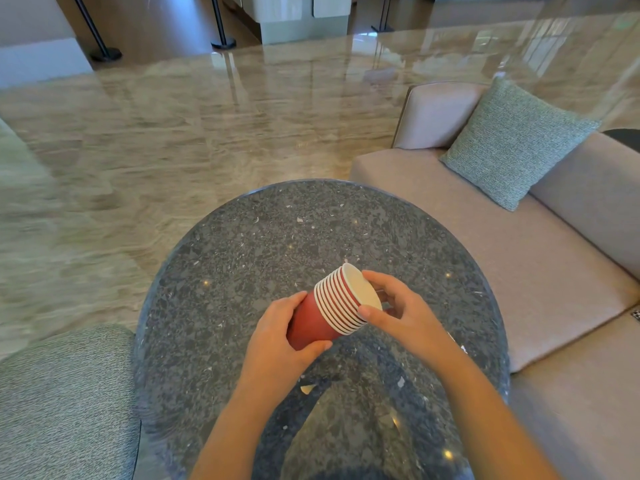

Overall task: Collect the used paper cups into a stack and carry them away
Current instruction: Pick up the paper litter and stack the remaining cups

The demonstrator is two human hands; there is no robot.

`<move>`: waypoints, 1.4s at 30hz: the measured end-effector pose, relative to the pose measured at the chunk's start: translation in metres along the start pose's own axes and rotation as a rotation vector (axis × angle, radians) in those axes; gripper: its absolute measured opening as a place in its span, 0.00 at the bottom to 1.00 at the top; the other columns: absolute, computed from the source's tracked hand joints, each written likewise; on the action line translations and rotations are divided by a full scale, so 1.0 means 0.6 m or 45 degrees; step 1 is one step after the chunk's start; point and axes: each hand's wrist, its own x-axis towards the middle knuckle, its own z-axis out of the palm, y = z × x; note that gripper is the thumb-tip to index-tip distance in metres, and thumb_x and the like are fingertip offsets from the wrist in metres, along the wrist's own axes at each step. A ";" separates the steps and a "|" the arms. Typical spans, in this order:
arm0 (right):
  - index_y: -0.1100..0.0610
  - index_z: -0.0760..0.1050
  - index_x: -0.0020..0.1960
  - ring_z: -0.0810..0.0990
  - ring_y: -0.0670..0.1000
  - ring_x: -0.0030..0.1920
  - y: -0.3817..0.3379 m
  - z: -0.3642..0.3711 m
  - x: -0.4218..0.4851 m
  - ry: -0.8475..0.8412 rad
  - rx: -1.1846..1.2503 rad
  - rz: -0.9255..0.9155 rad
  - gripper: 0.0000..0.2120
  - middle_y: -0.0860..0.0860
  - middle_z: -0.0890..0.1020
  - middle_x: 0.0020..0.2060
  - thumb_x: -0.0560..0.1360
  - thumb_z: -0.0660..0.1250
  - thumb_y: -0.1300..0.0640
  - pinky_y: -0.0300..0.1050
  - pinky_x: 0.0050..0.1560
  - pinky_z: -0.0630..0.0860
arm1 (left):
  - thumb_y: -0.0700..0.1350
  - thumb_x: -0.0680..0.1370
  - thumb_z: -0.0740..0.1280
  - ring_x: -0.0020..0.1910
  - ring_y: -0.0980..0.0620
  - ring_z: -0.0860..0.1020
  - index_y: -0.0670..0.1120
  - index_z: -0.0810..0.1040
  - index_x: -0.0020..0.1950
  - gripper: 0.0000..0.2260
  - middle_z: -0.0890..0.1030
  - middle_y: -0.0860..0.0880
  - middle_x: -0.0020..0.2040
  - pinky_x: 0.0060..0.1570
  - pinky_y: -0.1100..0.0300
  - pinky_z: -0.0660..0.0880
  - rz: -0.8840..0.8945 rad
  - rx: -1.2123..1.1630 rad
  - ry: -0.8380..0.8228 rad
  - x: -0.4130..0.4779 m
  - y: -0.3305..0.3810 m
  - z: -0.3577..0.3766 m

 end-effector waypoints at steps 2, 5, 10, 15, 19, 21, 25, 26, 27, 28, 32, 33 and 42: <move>0.41 0.67 0.61 0.75 0.42 0.54 0.001 -0.001 0.000 -0.002 -0.001 0.003 0.30 0.42 0.77 0.55 0.61 0.68 0.36 0.48 0.55 0.76 | 0.47 0.66 0.77 0.53 0.65 0.70 0.56 0.68 0.65 0.31 0.69 0.67 0.53 0.49 0.68 0.67 -0.009 -0.005 -0.005 0.000 0.000 0.001; 0.41 0.67 0.61 0.75 0.42 0.55 0.003 -0.001 0.000 -0.003 -0.009 0.014 0.30 0.42 0.76 0.55 0.61 0.68 0.36 0.48 0.55 0.76 | 0.48 0.66 0.77 0.52 0.66 0.69 0.56 0.67 0.65 0.31 0.68 0.68 0.52 0.49 0.70 0.66 -0.019 0.000 -0.010 0.001 -0.001 0.002; 0.42 0.67 0.62 0.75 0.43 0.56 0.004 0.002 0.002 -0.012 -0.007 0.030 0.30 0.42 0.76 0.56 0.62 0.67 0.37 0.47 0.55 0.76 | 0.48 0.66 0.76 0.53 0.65 0.69 0.57 0.67 0.65 0.31 0.69 0.68 0.53 0.48 0.70 0.66 -0.036 0.005 -0.021 0.001 -0.004 0.004; 0.43 0.67 0.62 0.75 0.43 0.56 0.004 0.004 0.001 0.000 0.014 0.037 0.30 0.43 0.77 0.56 0.63 0.68 0.39 0.44 0.55 0.76 | 0.49 0.66 0.76 0.54 0.62 0.71 0.57 0.67 0.66 0.31 0.69 0.67 0.53 0.50 0.66 0.68 -0.046 0.005 -0.026 0.002 -0.006 0.007; 0.45 0.67 0.64 0.75 0.44 0.56 0.006 0.002 0.000 0.009 0.009 0.047 0.31 0.44 0.76 0.56 0.62 0.68 0.39 0.46 0.56 0.76 | 0.49 0.66 0.76 0.54 0.65 0.70 0.60 0.66 0.64 0.31 0.69 0.67 0.53 0.47 0.69 0.68 -0.052 -0.002 -0.035 0.001 -0.005 0.009; 0.45 0.67 0.64 0.75 0.44 0.56 0.007 0.001 -0.001 0.007 0.006 0.054 0.32 0.44 0.76 0.57 0.62 0.68 0.39 0.46 0.56 0.76 | 0.49 0.66 0.76 0.54 0.67 0.69 0.63 0.64 0.62 0.31 0.69 0.68 0.53 0.45 0.70 0.67 -0.059 -0.012 -0.042 0.000 -0.003 0.010; 0.45 0.67 0.64 0.75 0.43 0.56 0.011 -0.004 -0.004 -0.001 0.008 0.054 0.32 0.43 0.76 0.57 0.62 0.68 0.38 0.45 0.55 0.76 | 0.49 0.66 0.76 0.53 0.70 0.68 0.66 0.62 0.60 0.31 0.68 0.69 0.53 0.44 0.72 0.67 -0.084 -0.029 -0.053 -0.002 0.000 0.016; 0.45 0.67 0.63 0.75 0.42 0.56 0.013 -0.007 -0.005 0.000 0.006 0.053 0.32 0.43 0.76 0.57 0.62 0.69 0.38 0.45 0.55 0.75 | 0.49 0.66 0.76 0.53 0.70 0.68 0.65 0.62 0.60 0.30 0.68 0.68 0.53 0.44 0.72 0.67 -0.090 -0.032 -0.055 -0.003 0.001 0.018; 0.44 0.67 0.64 0.75 0.40 0.56 0.014 -0.009 -0.006 -0.001 0.006 0.054 0.32 0.41 0.75 0.57 0.61 0.69 0.38 0.44 0.55 0.75 | 0.49 0.67 0.76 0.53 0.70 0.69 0.64 0.63 0.61 0.30 0.68 0.68 0.53 0.43 0.72 0.67 -0.099 -0.035 -0.057 -0.003 0.001 0.020; 0.44 0.66 0.63 0.74 0.38 0.55 0.016 -0.012 -0.007 -0.003 0.011 0.055 0.32 0.40 0.75 0.58 0.61 0.69 0.38 0.42 0.55 0.75 | 0.49 0.67 0.76 0.53 0.70 0.69 0.63 0.64 0.62 0.30 0.68 0.68 0.53 0.43 0.72 0.67 -0.109 -0.040 -0.058 -0.004 0.001 0.022; 0.44 0.66 0.63 0.76 0.39 0.55 0.023 -0.028 -0.012 0.013 0.062 0.039 0.32 0.41 0.75 0.58 0.61 0.70 0.40 0.43 0.55 0.75 | 0.48 0.67 0.76 0.53 0.70 0.69 0.59 0.67 0.64 0.30 0.69 0.67 0.53 0.44 0.73 0.67 -0.143 -0.047 -0.044 -0.005 0.001 0.030; 0.44 0.66 0.63 0.76 0.40 0.55 0.026 -0.033 -0.013 0.027 0.068 0.034 0.32 0.42 0.76 0.58 0.61 0.70 0.41 0.44 0.55 0.75 | 0.48 0.67 0.76 0.53 0.69 0.70 0.57 0.67 0.65 0.30 0.70 0.66 0.54 0.45 0.72 0.68 -0.153 -0.058 -0.039 -0.005 0.002 0.033; 0.41 0.69 0.60 0.75 0.35 0.52 0.078 -0.099 -0.028 0.208 -0.080 0.040 0.24 0.39 0.76 0.56 0.65 0.69 0.42 0.35 0.50 0.73 | 0.48 0.67 0.76 0.56 0.56 0.74 0.54 0.68 0.65 0.29 0.75 0.55 0.58 0.56 0.53 0.74 -0.244 -0.189 -0.024 0.000 0.023 0.079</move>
